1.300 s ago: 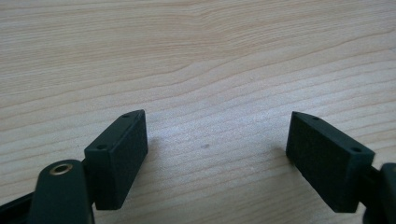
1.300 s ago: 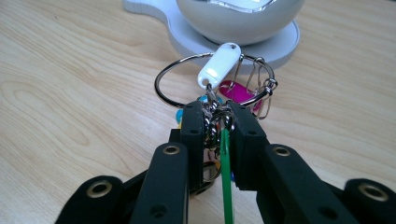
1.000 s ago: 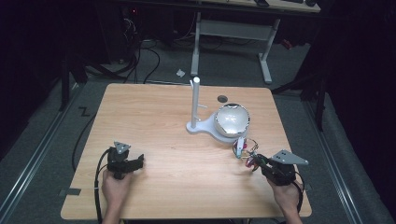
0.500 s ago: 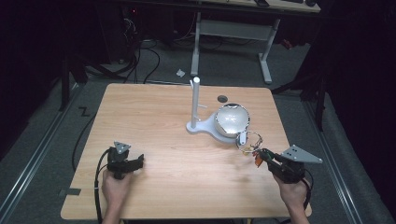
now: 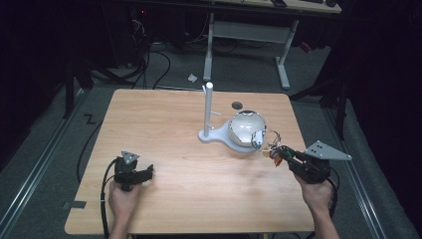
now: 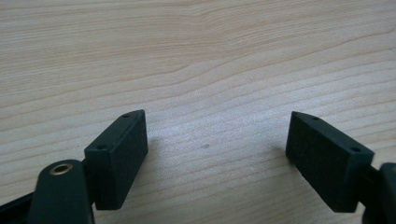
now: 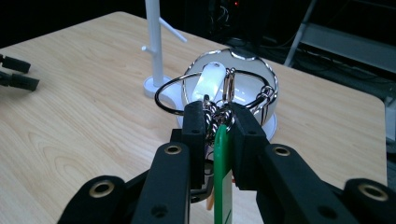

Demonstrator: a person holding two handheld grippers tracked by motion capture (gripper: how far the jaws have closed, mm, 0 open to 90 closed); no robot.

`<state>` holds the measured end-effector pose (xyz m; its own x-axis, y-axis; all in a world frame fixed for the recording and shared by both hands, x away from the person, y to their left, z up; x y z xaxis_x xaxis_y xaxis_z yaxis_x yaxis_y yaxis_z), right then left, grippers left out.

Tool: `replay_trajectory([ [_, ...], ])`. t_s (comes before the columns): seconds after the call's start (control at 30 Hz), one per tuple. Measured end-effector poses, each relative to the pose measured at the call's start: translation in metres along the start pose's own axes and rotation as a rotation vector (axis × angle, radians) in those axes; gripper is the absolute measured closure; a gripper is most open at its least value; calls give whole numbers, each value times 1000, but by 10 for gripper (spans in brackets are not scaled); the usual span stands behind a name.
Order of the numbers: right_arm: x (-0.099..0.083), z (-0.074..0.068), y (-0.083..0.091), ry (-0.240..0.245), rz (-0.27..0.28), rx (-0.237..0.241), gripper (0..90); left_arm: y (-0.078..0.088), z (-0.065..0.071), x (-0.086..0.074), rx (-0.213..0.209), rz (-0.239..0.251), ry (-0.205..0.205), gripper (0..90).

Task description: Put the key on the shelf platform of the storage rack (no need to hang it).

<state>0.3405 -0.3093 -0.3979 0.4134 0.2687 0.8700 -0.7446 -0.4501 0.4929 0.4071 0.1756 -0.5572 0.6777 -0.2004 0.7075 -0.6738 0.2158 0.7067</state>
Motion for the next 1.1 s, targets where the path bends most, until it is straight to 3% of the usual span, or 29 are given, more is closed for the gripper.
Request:
replay_trajectory([
  [0.4, 31, 10, -9, 2, 31, 29, 788, 0, 0, 0, 1, 1, 0, 213],
  [0.63, 48, 19, -21, 0, 6, 44, 788, 0, 0, 0, 0, 0, 1, 213],
  [1.1, 60, 23, -44, -15, -35, 71, 788, 0, 0, 0, 0, 0, 0, 213],
])
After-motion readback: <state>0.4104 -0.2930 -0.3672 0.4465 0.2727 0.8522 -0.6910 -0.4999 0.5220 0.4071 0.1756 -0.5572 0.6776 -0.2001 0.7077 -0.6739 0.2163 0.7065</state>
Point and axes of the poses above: each handheld gripper's, and its own axes: y roughly backward along the jaws, x roughly out of its top, z roughly to its right, the point moved 4 cm from there along -y, roughly forward along the jaws, and after that the axes turned 2 degrees about x, right-handed, at the moved point
